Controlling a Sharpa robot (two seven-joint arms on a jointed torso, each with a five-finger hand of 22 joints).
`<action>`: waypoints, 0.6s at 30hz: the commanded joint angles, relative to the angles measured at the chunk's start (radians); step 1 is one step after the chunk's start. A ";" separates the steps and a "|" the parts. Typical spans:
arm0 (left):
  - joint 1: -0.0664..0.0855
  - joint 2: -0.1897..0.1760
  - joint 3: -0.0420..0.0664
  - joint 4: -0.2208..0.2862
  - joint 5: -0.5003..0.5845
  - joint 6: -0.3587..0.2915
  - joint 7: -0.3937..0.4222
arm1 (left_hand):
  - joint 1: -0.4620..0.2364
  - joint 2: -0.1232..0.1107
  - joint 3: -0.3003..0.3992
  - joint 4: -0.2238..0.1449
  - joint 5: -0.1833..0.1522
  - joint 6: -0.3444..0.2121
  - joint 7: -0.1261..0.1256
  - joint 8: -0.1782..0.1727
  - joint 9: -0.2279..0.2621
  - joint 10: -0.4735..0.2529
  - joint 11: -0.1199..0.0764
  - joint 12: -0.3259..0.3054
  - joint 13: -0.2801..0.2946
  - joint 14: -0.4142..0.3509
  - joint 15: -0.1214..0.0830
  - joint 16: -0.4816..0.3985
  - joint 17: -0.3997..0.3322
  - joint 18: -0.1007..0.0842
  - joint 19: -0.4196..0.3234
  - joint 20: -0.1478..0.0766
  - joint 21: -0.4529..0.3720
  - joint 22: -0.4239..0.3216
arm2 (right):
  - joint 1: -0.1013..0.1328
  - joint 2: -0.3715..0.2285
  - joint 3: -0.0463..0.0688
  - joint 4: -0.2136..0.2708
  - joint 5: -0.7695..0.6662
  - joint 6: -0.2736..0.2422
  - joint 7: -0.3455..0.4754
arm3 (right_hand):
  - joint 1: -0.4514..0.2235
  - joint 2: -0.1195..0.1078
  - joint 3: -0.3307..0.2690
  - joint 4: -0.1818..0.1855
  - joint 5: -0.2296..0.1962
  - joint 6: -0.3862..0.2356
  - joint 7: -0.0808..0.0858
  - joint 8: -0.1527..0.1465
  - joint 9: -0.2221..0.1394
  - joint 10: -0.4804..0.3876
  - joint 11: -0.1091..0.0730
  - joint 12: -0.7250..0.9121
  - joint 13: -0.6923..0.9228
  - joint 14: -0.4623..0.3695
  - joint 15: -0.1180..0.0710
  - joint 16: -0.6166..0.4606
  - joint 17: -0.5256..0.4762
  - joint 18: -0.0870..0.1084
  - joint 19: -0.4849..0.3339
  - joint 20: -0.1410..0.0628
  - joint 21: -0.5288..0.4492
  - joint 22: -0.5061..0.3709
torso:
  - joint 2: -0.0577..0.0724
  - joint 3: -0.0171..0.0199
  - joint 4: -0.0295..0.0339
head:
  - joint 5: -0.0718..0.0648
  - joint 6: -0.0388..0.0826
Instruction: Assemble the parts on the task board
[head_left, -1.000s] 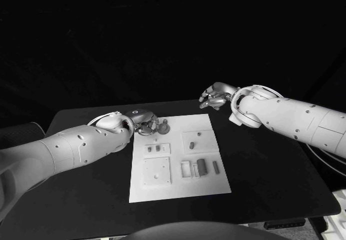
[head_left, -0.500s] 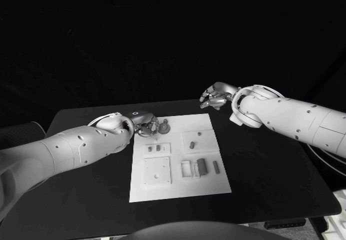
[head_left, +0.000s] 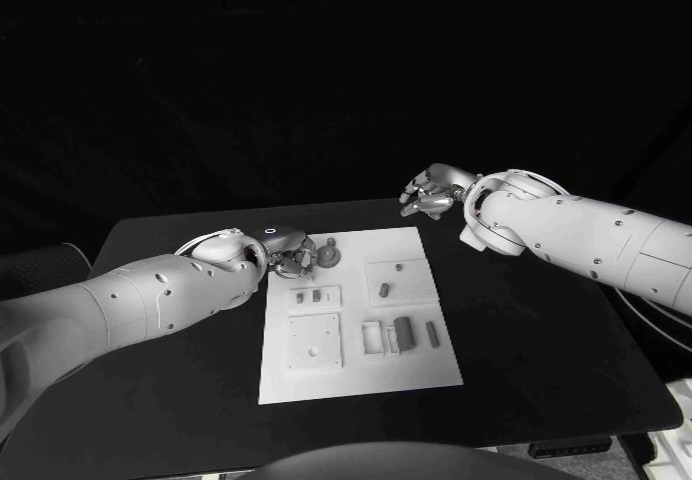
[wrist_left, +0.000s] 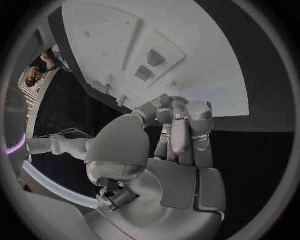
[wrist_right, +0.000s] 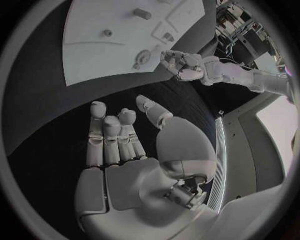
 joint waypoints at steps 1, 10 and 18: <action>0.000 0.001 -0.001 0.002 0.006 0.021 0.001 | -0.008 0.006 0.004 -0.001 0.003 0.177 0.017 0.007 0.002 -0.005 0.000 -0.007 0.001 0.009 0.000 0.003 0.001 0.084 0.003 -0.004 0.004 0.013 | 0.000 -0.001 0.000 0.001 -0.002 0.003 0.007 | -0.007 0.000 0.004 0.002 0.002 -0.002 0.008 0.005 -0.001 -0.006 0.001 0.005 -0.001 0.001 -0.006 0.007 -0.001 0.011 0.002 -0.003 -0.004 0.013 | 0.000 -0.0007 0.0001 | 0.001 -0.001; -0.001 0.004 -0.006 -0.008 0.006 0.029 0.000 | -0.008 0.006 0.005 0.000 0.003 0.176 0.017 0.006 0.003 -0.005 0.000 -0.007 0.001 0.008 0.000 0.002 0.000 0.084 0.003 -0.005 0.004 0.013 | 0.000 0.000 0.000 0.002 -0.002 0.003 0.007 | -0.007 0.000 0.004 0.002 0.002 -0.002 0.008 0.005 -0.001 -0.006 0.001 0.005 -0.001 0.001 -0.006 0.007 -0.001 0.011 0.002 -0.003 -0.004 0.013 | 0.000 0.0001 -0.0001 | 0.001 -0.002; -0.004 0.013 -0.009 -0.019 0.004 0.031 0.002 | -0.008 0.006 0.005 0.000 0.004 0.176 0.017 0.005 0.005 -0.005 0.000 -0.007 0.001 0.008 0.000 0.002 0.000 0.084 0.003 -0.005 0.004 0.013 | 0.000 0.001 0.000 0.001 -0.002 0.004 0.007 | -0.007 0.000 0.004 0.002 0.002 -0.002 0.008 0.005 -0.001 -0.006 0.001 0.005 -0.001 0.001 -0.006 0.007 -0.001 0.011 0.002 -0.003 -0.004 0.013 | 0.000 0.0001 -0.0010 | 0.000 -0.003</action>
